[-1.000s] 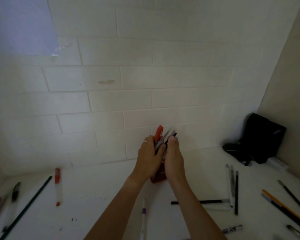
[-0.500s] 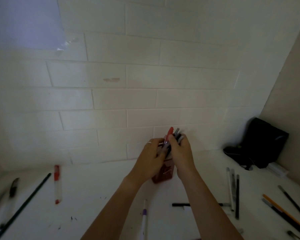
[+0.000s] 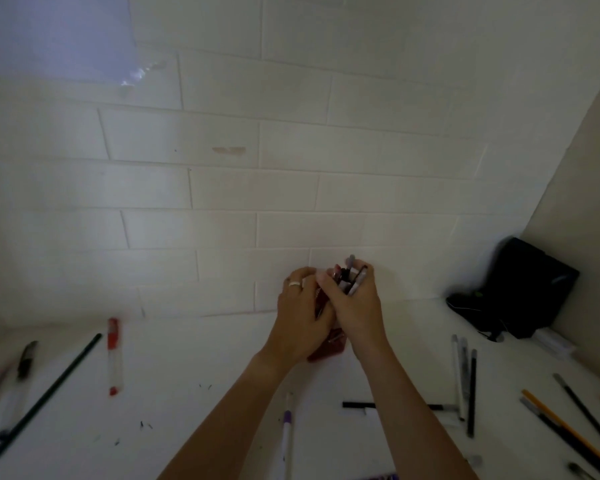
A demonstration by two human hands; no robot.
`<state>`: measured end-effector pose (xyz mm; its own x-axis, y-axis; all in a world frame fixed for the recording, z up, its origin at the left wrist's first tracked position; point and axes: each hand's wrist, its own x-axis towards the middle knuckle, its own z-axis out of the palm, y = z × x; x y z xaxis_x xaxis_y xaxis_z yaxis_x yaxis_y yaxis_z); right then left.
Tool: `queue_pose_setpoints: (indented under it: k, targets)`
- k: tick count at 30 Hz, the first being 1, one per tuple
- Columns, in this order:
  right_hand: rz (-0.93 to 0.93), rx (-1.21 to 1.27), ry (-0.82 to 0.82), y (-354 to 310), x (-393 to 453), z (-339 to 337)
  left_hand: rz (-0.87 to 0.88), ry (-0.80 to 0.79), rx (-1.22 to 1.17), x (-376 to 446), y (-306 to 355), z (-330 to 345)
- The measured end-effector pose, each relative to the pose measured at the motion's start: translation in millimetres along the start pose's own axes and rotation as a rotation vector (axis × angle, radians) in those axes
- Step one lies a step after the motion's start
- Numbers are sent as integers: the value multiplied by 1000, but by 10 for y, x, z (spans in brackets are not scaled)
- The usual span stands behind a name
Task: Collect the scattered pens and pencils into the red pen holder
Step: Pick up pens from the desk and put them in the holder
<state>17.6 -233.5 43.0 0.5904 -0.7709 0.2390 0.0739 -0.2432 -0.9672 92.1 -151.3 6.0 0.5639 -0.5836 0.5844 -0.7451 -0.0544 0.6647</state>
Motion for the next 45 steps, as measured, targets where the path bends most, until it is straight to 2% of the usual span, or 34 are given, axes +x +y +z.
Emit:
queue_pose_setpoints:
  k: [5,11,14,16,20,25,27,31,34,36,40,45]
  targets:
    - [15,-123,-3,-31,71,62,-100,-30,-201,-64,19,-27]
    - [-95,-165,68,-34,129,16,-129,-31,-270,-81,-63,-48]
    - [-68,-169,-22,6,186,5,-127,-44,-306,-74,-87,-40]
    - [7,-163,-75,78,200,3,-113,-43,-314,-71,-66,-34]
    - [88,-55,-62,152,85,-29,-82,-30,-271,-67,-43,-11]
    - [75,-57,-1,100,-203,-72,-199,-23,-205,-153,52,-102]
    - [53,-112,27,120,-333,-72,-224,1,-129,-233,54,-221]
    - [-76,-266,161,199,-733,12,-261,137,266,-501,-206,-707]
    - [-270,-396,263,302,-1057,130,-452,239,625,-765,-484,-1234]
    - [-350,-465,250,368,-1195,193,-592,311,812,-944,-638,-1580]
    - [-440,-542,159,426,-1291,241,-841,421,900,-1240,-855,-2192]
    - [-472,-589,96,452,-1314,264,-1094,295,871,-1504,-1076,-2531]
